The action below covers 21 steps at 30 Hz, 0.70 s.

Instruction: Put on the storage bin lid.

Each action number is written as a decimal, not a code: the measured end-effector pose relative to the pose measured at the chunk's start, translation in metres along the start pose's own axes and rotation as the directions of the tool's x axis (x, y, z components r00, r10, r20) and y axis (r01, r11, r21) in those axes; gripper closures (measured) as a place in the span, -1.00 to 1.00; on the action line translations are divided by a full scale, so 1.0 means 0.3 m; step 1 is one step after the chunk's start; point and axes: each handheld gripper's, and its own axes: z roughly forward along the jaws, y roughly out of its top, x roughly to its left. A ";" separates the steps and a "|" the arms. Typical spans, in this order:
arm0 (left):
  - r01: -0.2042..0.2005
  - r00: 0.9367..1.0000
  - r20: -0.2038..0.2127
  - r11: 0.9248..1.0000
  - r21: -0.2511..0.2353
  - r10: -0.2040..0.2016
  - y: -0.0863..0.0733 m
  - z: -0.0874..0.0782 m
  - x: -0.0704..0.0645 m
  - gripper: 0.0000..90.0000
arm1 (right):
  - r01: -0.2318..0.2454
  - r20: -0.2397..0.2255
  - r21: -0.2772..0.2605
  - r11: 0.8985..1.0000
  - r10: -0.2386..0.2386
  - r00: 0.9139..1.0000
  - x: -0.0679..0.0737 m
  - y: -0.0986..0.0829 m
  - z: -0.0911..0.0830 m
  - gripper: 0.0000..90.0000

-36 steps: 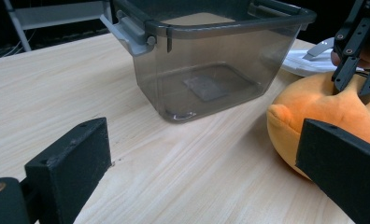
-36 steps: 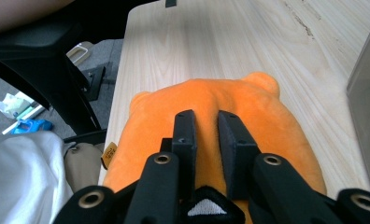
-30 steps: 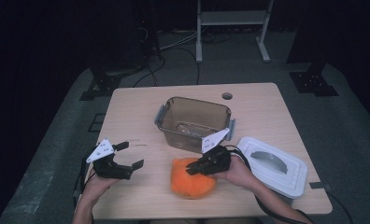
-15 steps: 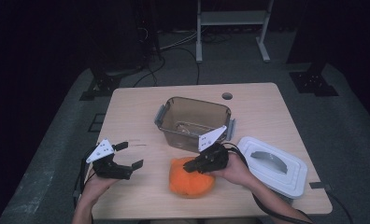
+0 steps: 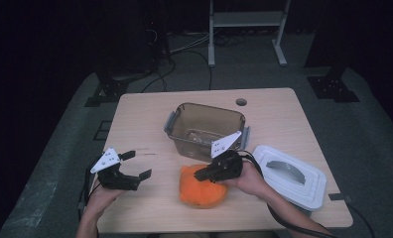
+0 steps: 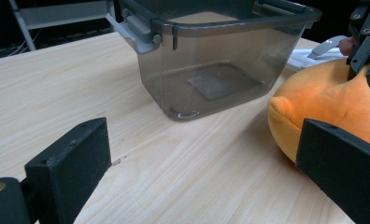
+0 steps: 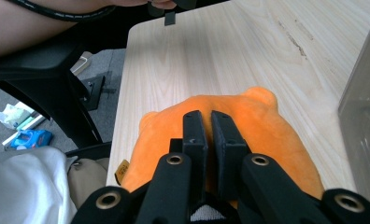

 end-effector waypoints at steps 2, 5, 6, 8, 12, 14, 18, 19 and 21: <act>0.004 1.000 -0.001 1.000 -0.001 -0.004 -0.001 -0.001 0.001 -0.94 | -0.001 -0.002 -0.004 1.000 0.001 1.000 0.002 0.005 -0.003 0.88; 0.006 1.000 -0.003 1.000 0.000 -0.006 -0.002 -0.004 0.003 -0.94 | 0.000 -0.006 -0.009 1.000 -0.001 1.000 0.006 0.016 -0.007 0.88; 0.007 1.000 -0.003 1.000 -0.003 -0.007 -0.002 -0.004 0.004 -0.94 | -0.001 -0.009 -0.010 1.000 0.001 1.000 0.009 0.020 -0.009 0.88; 0.007 1.000 -0.004 1.000 -0.006 -0.007 -0.002 -0.006 0.005 -0.94 | -0.002 -0.014 -0.013 1.000 0.002 1.000 0.015 0.030 -0.013 0.88; 0.009 1.000 -0.007 1.000 -0.006 -0.009 -0.003 -0.007 0.006 -0.94 | 0.007 -0.020 -0.018 1.000 -0.008 1.000 0.029 0.053 -0.026 0.87; 0.010 1.000 -0.008 1.000 -0.006 -0.010 -0.004 -0.009 0.008 -0.94 | 0.016 -0.026 -0.029 0.999 -0.017 1.000 0.041 0.074 -0.040 0.88; 0.010 1.000 -0.010 1.000 -0.007 -0.010 -0.005 -0.011 0.011 -0.94 | 0.027 -0.027 -0.036 0.999 -0.028 0.999 0.055 0.098 -0.060 0.88; 0.013 1.000 -0.012 1.000 -0.009 -0.014 -0.006 -0.011 0.011 -0.94 | 0.026 -0.030 -0.048 0.999 -0.028 0.999 0.066 0.116 -0.074 0.87; 0.014 1.000 -0.012 1.000 -0.008 -0.014 -0.006 -0.011 0.011 -0.94 | 0.031 -0.030 -0.052 0.998 -0.032 0.999 0.069 0.122 -0.080 0.87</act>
